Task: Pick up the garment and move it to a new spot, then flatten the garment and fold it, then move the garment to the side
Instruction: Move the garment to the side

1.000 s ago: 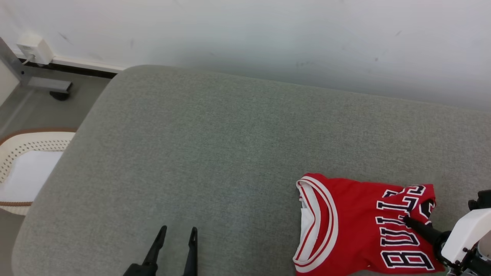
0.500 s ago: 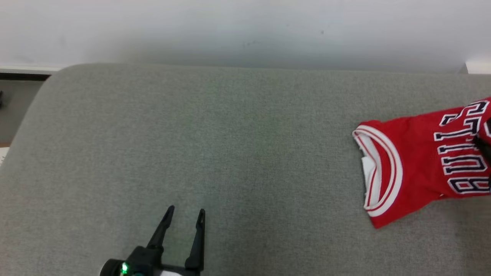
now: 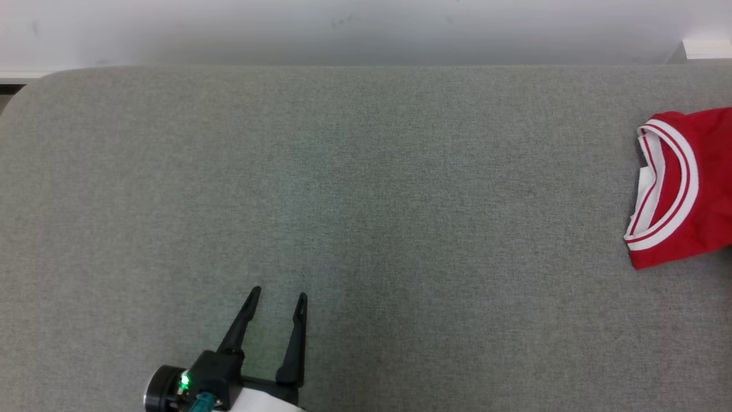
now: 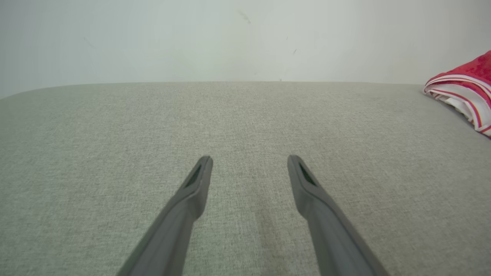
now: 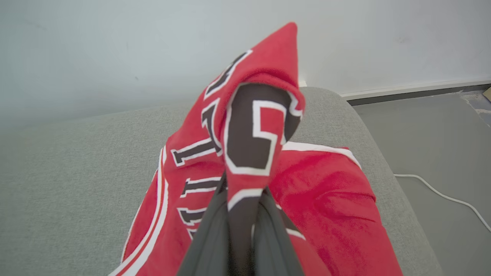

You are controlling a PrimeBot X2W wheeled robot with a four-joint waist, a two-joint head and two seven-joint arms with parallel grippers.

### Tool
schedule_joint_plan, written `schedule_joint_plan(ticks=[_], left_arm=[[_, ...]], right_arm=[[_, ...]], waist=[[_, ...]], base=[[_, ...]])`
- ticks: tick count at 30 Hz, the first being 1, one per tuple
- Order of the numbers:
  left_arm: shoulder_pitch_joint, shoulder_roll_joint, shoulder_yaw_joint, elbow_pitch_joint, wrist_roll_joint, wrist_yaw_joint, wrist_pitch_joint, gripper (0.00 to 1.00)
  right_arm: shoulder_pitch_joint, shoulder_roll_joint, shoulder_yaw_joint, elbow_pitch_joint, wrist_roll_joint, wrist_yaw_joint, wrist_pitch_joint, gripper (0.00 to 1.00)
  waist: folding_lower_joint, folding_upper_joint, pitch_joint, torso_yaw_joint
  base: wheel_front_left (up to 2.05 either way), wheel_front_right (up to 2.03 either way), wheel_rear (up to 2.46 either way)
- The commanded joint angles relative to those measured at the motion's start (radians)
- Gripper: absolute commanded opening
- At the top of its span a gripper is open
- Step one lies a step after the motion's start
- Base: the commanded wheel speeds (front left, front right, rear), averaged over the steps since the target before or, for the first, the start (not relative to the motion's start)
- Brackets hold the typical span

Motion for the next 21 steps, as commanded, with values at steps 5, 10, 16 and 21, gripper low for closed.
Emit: schedule_joint_plan(ticks=[5,10,16,21], left_arm=[[0.003,0.004,0.003,-0.002,0.012,-0.001,0.0,1.0],[0.0,0.004,0.002,0.003,0.008,0.004,0.0,1.0],[0.008,0.004,0.002,0.015,-0.014,0.013,0.0,1.0],[0.026,0.004,0.006,0.006,-0.024,0.021,0.0,1.0]], right_arm=[[-0.01,-0.017,-0.06,0.056,-0.072,0.0,-0.006,0.12],[-0.023,-0.028,-0.135,0.145,-0.253,0.0,-0.085,1.0],[0.0,-0.003,-0.231,0.187,-0.445,0.0,-0.223,1.0],[0.076,0.061,-0.269,0.11,-0.514,0.0,-0.341,1.0]], waist=[[-0.0001,0.0,-0.001,0.002],[-0.0001,0.0,0.001,0.0],[-0.0001,0.0,-0.017,-0.004],[-0.0001,0.0,-0.059,-0.006]], base=[[0.0,0.0,0.0],[0.0,0.0,0.0],[0.0,0.0,0.0],[0.0,0.0,0.0]])
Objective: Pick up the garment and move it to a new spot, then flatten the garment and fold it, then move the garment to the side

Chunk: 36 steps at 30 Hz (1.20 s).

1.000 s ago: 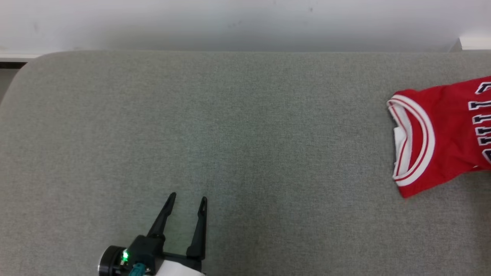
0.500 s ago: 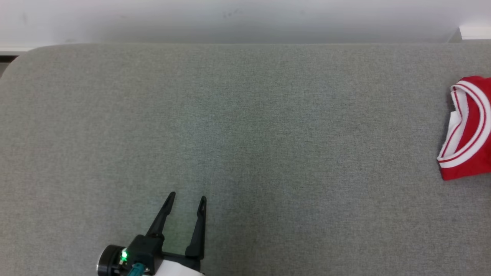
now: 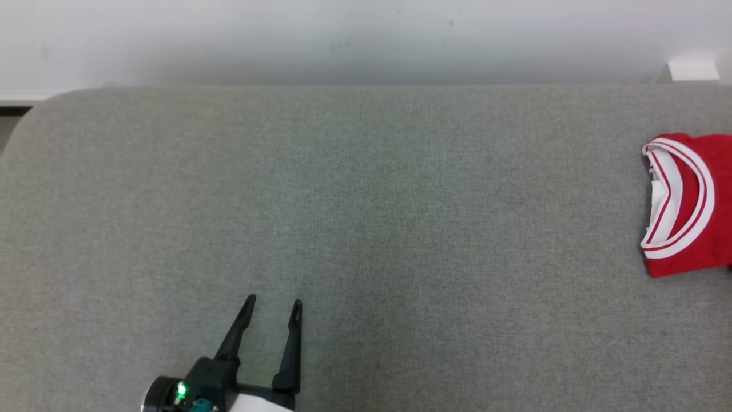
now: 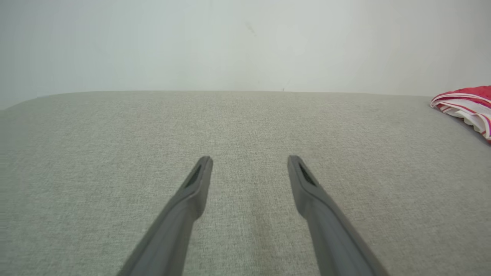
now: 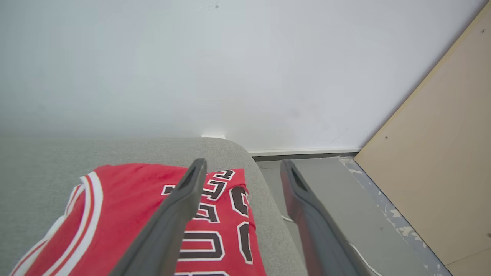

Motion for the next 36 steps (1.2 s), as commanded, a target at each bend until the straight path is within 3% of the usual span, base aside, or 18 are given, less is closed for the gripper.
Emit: schedule_joint_plan(ticks=[1,7,11,19,29,36], left_arm=[[0.019,0.004,0.005,-0.003,-0.005,0.005,0.0,1.0],[0.051,0.004,0.022,-0.022,-0.022,0.014,0.0,1.0],[0.085,0.004,0.037,-0.019,-0.027,0.028,0.0,1.0],[0.137,0.004,0.052,0.01,-0.018,0.056,0.0,1.0],[0.153,0.004,0.038,0.036,-0.043,-0.007,0.0,1.0],[0.148,0.004,0.046,0.045,-0.048,-0.007,0.0,1.0]], right_arm=[[0.033,0.014,-0.007,-0.027,0.002,-0.001,-0.023,1.0],[0.23,0.123,-0.02,-0.24,-0.015,-0.001,-0.154,1.0],[0.383,0.229,-0.006,-0.356,-0.057,-0.001,-0.249,1.0],[0.629,0.421,0.069,-0.447,-0.07,-0.001,-0.386,1.0],[0.72,0.491,0.13,-0.435,-0.073,-0.001,-0.417,1.0],[0.72,0.505,0.148,-0.419,-0.065,-0.001,-0.418,1.0]], waist=[[0.0,0.0,-0.022,-0.002],[0.0,0.0,-0.096,-0.005],[0.0,0.0,-0.151,-0.007],[0.0,0.0,-0.23,-0.005],[0.0,0.0,-0.259,-0.015],[0.0,0.0,-0.266,-0.012]], base=[[0.0,0.0,0.0],[0.0,0.0,0.0],[0.0,0.0,0.0],[0.0,0.0,0.0],[0.0,0.0,0.0],[0.0,0.0,0.0]])
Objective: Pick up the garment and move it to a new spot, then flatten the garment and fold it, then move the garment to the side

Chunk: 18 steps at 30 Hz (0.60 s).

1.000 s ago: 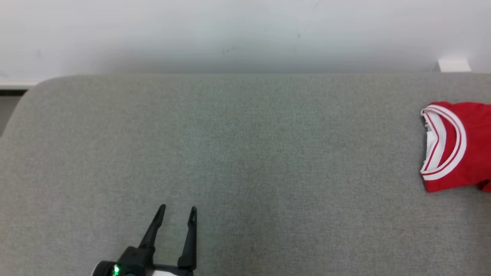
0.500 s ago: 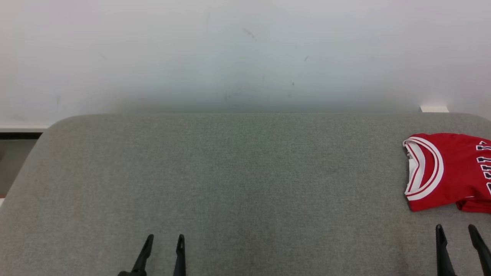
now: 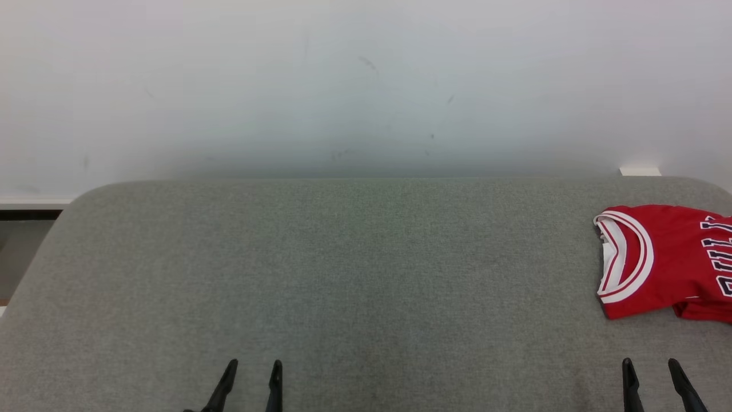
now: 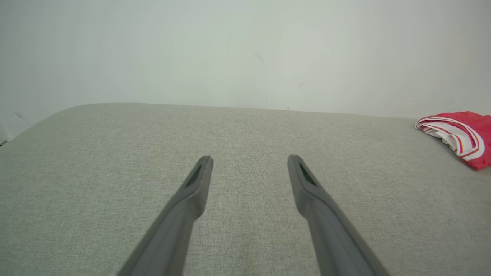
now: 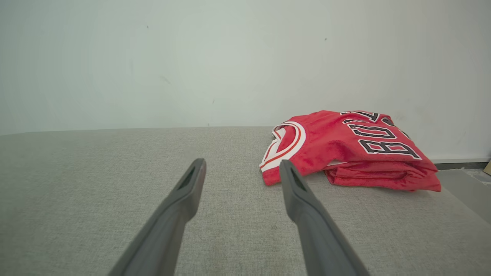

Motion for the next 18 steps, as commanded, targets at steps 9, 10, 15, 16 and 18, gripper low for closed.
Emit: schedule_joint_plan(ticks=[9,10,15,16,18], left_arm=[[0.014,0.0,0.004,0.032,-0.049,0.0,0.006,0.0],[0.012,0.002,0.007,0.031,-0.072,-0.002,0.01,0.0],[-0.002,0.008,0.02,0.03,-0.18,-0.013,0.031,0.0],[-0.005,0.01,0.023,0.031,-0.2,-0.015,0.035,0.0],[-0.011,0.012,0.028,0.032,-0.241,-0.021,0.042,0.0]], right_arm=[[-0.007,0.01,0.011,0.044,0.036,0.0,0.017,0.0],[-0.011,0.01,0.01,0.045,0.056,0.0,0.023,0.0],[-0.026,0.009,0.007,0.045,0.153,0.0,0.048,0.0],[-0.029,0.009,0.006,0.045,0.172,0.0,0.053,0.0],[-0.035,0.009,0.006,0.045,0.209,0.0,0.062,0.0]], waist=[[0.0001,0.0,-0.002,0.004],[0.0001,0.0,-0.001,0.004],[0.0001,0.0,0.0,0.004],[0.0001,0.0,0.0,0.004],[0.0001,0.0,0.001,0.004]], base=[[0.0,0.0,0.0],[0.0,0.0,0.0],[0.0,0.0,0.0],[0.0,0.0,0.0],[0.0,0.0,0.0]])
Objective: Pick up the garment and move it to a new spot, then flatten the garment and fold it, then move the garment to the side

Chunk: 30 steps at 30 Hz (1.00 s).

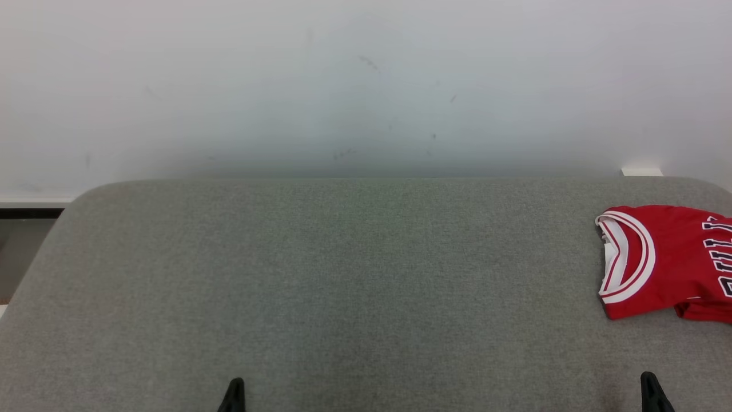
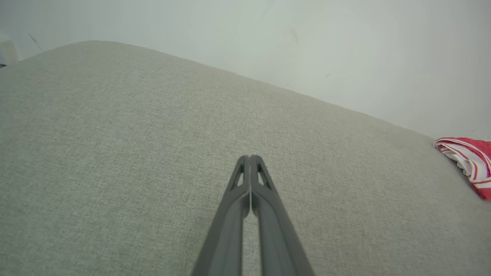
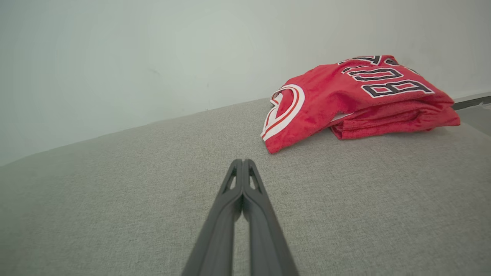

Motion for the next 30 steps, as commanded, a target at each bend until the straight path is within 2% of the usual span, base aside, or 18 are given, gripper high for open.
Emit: schedule_joint_plan(ticks=[1,30], left_arm=[[-0.028,0.011,0.011,-0.015,-0.055,-0.009,0.01,0.0],[-0.094,0.033,0.073,0.0,-0.522,-0.073,0.102,0.0]], right_arm=[[-0.034,-0.008,-0.006,-0.015,0.05,0.0,0.009,0.0],[-0.103,-0.01,-0.017,-0.01,0.48,-0.001,0.118,0.0]], waist=[[0.0,0.0,0.0,0.0],[0.0,0.0,0.007,0.001]], base=[[0.0,0.0,0.0],[0.0,0.0,0.0]])
